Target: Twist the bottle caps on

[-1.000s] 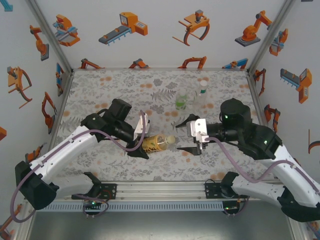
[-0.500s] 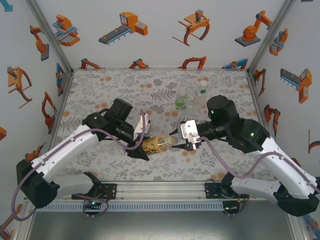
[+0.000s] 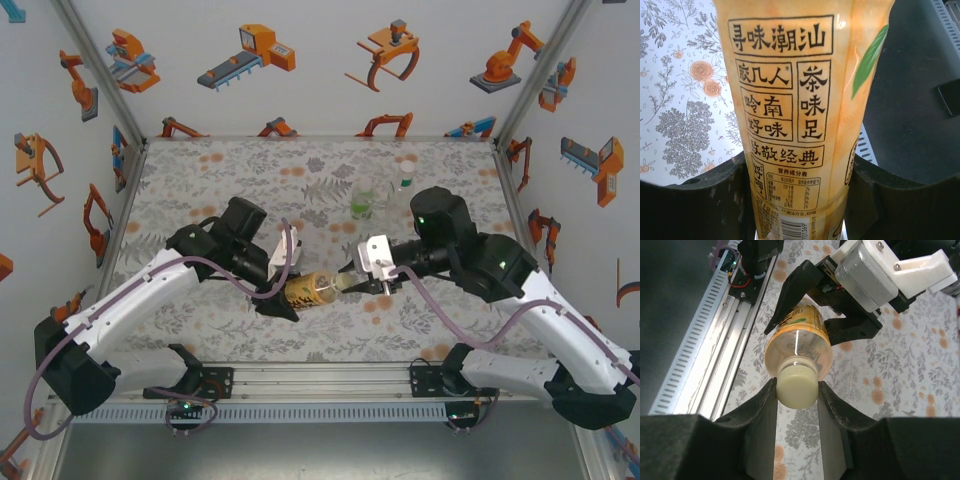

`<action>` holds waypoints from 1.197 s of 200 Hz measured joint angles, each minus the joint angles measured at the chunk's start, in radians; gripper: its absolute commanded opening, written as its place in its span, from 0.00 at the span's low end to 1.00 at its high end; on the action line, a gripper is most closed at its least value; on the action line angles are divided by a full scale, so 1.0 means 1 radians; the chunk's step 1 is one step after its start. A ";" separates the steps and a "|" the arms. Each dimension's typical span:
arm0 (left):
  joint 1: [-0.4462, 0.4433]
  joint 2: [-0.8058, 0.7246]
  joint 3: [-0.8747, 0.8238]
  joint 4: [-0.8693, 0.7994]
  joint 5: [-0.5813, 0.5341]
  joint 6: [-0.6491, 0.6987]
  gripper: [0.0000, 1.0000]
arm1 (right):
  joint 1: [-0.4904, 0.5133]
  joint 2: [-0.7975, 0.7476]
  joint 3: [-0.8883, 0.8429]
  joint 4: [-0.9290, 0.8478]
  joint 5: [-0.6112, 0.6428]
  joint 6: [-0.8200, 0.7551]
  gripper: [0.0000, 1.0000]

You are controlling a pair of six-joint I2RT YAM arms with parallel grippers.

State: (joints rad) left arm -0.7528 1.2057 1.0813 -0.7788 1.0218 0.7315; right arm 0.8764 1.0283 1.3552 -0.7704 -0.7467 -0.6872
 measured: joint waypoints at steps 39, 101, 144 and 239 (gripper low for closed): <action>0.000 -0.027 -0.005 0.011 -0.053 -0.015 0.00 | -0.005 -0.017 -0.056 0.098 0.027 0.207 0.00; 0.006 -0.078 -0.052 0.084 -0.198 -0.084 0.00 | -0.006 -0.061 -0.197 0.285 0.219 0.659 0.00; 0.013 -0.132 -0.101 0.159 -0.351 -0.129 0.00 | -0.006 -0.051 -0.271 0.405 0.380 1.075 0.00; 0.015 -0.183 -0.162 0.241 -0.629 -0.189 0.00 | -0.122 0.053 -0.391 0.600 0.420 1.871 0.00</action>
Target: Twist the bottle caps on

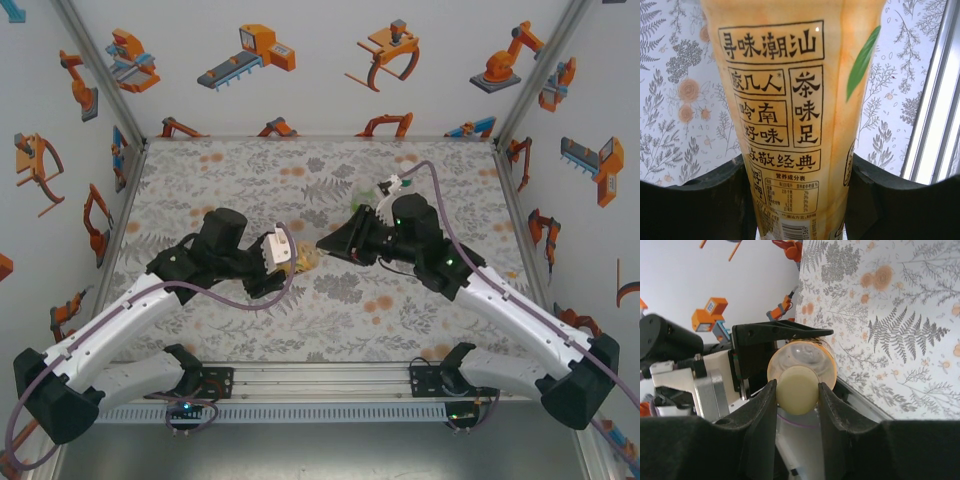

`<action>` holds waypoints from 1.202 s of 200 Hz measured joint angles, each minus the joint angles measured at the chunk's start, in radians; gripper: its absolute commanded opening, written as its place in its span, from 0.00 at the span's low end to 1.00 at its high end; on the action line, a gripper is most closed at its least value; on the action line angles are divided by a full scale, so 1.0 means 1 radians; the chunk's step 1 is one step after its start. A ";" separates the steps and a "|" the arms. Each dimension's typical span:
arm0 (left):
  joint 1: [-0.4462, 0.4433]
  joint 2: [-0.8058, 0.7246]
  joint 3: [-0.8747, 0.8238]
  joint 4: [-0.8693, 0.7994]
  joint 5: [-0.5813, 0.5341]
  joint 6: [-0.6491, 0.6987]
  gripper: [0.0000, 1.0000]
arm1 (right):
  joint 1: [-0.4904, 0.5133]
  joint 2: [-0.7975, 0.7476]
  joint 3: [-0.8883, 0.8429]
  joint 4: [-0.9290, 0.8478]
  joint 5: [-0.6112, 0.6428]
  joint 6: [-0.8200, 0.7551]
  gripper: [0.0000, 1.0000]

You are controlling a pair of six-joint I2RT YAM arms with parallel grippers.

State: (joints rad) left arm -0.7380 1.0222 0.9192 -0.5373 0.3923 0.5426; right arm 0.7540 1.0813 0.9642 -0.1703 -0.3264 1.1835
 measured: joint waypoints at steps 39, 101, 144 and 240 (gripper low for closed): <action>-0.002 0.000 -0.002 0.008 -0.006 0.000 0.00 | -0.001 0.012 0.037 -0.057 0.003 0.022 0.15; -0.021 0.014 0.003 0.076 0.039 0.001 0.00 | 0.007 0.017 0.142 -0.171 -0.001 -0.150 0.76; -0.021 0.014 0.004 0.081 0.088 0.010 0.00 | 0.007 -0.080 0.146 -0.200 -0.005 -0.435 0.77; -0.021 0.115 0.098 -0.072 0.491 0.139 0.00 | 0.007 -0.193 0.304 -0.474 -0.377 -1.578 0.64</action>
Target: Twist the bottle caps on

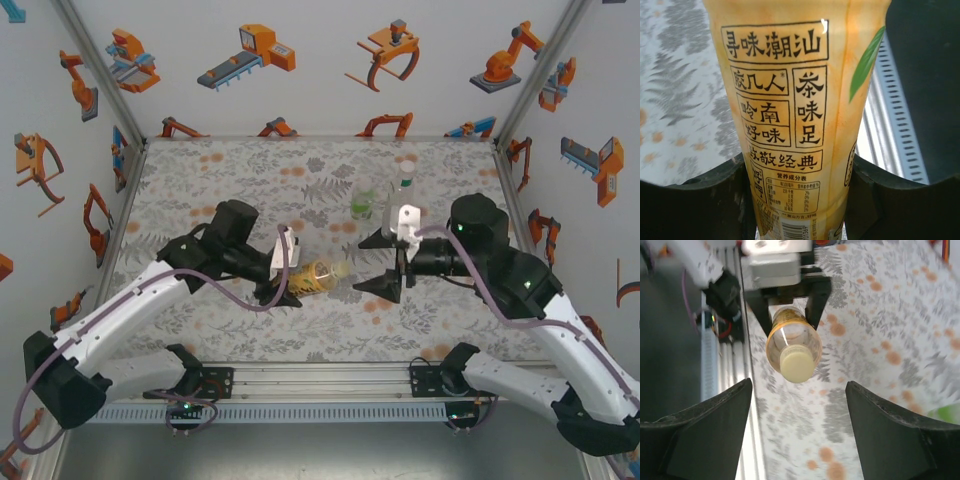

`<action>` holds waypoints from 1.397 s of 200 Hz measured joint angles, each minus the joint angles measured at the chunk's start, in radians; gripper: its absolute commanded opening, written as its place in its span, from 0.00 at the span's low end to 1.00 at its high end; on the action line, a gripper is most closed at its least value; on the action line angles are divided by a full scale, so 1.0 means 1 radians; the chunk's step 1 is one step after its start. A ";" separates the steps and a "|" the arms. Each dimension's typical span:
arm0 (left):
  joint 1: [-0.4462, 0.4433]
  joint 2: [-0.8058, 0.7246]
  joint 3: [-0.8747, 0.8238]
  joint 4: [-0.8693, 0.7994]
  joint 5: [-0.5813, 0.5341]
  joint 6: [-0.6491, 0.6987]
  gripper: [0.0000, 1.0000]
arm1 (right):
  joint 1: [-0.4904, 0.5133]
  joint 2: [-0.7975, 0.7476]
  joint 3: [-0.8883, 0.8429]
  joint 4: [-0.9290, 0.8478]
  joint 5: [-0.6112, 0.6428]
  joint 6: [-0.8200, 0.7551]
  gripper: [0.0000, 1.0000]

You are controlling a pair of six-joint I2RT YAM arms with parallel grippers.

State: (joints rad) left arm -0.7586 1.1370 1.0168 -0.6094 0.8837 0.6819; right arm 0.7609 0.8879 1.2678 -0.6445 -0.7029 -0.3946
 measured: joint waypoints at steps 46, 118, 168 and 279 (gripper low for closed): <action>-0.002 0.062 0.039 -0.123 0.122 0.073 0.00 | 0.005 0.089 0.082 -0.120 -0.137 -0.284 0.59; -0.002 0.073 0.051 -0.168 0.161 0.083 0.00 | 0.060 0.121 0.082 -0.129 -0.168 -0.366 0.48; -0.002 0.078 0.055 -0.169 0.162 0.083 0.00 | 0.075 0.127 0.082 -0.129 -0.165 -0.370 0.45; -0.002 0.071 0.055 -0.166 0.116 0.069 0.00 | 0.084 0.120 0.034 -0.061 -0.102 -0.275 0.00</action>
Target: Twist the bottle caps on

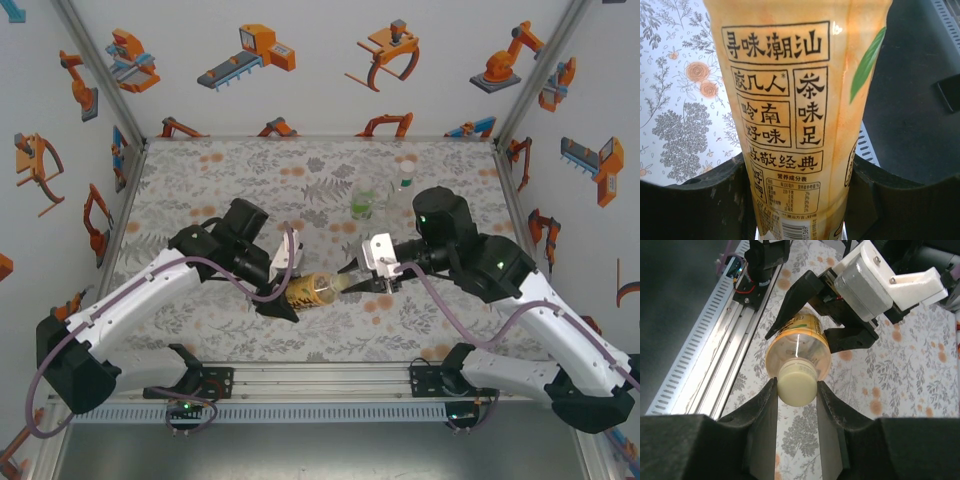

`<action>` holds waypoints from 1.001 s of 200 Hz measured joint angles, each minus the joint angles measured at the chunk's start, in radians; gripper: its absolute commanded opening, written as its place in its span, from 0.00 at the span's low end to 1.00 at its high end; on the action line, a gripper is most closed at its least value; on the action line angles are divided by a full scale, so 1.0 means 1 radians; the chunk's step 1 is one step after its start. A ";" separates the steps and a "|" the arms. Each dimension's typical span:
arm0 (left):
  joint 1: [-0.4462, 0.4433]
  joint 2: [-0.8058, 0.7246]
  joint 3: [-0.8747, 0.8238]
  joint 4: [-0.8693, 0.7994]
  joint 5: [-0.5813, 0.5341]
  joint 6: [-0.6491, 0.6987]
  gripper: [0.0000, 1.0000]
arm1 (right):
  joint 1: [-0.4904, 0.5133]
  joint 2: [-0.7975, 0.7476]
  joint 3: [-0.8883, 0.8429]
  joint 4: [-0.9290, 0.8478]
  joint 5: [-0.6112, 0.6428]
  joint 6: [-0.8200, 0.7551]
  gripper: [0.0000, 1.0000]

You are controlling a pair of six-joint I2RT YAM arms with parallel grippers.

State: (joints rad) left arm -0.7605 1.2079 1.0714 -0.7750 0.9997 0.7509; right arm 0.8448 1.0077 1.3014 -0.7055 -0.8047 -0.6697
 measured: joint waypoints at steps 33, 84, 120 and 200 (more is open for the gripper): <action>0.000 -0.060 -0.039 0.059 -0.103 -0.048 0.00 | 0.000 -0.035 -0.083 0.121 0.059 0.187 0.00; 0.005 -0.141 -0.106 0.157 -0.288 -0.113 0.00 | -0.001 -0.080 -0.249 0.384 0.231 0.654 0.00; 0.010 -0.181 -0.140 0.223 -0.445 -0.150 0.00 | -0.002 -0.067 -0.315 0.512 0.419 1.088 0.00; 0.011 -0.176 -0.164 0.250 -0.727 -0.205 0.00 | -0.066 0.076 -0.384 0.621 0.570 1.847 0.00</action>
State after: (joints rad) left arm -0.7490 1.0317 0.9073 -0.5251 0.2729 0.5461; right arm 0.7788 1.0836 0.9173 -0.0845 -0.2344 1.1778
